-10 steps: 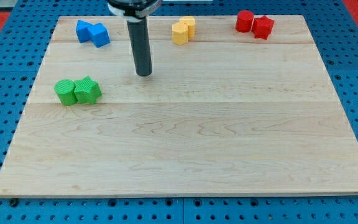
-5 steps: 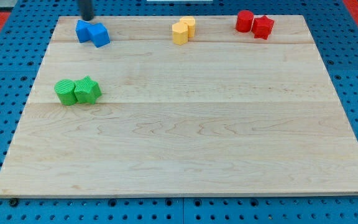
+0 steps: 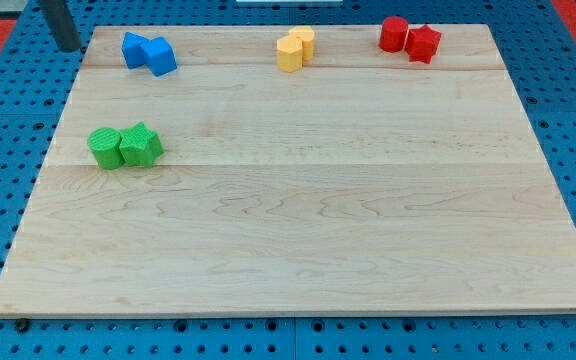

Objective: Move arm to the left of the green circle

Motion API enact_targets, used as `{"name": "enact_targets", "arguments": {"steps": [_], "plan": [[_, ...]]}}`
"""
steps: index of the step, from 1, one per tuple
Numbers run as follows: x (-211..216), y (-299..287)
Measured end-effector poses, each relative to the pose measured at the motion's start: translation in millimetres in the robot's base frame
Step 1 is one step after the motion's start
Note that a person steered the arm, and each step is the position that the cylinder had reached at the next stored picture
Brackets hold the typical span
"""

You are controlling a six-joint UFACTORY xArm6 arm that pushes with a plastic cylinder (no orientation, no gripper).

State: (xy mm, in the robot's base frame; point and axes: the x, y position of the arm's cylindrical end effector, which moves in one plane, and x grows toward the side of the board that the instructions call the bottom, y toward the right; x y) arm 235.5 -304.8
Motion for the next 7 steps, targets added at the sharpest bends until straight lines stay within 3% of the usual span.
{"name": "enact_targets", "arguments": {"steps": [1, 2, 4, 6, 7], "plan": [[4.2, -0.2], [64.4, 0.1], [96.2, 0.0], [223.3, 36.4], [226.8, 103.3]]}}
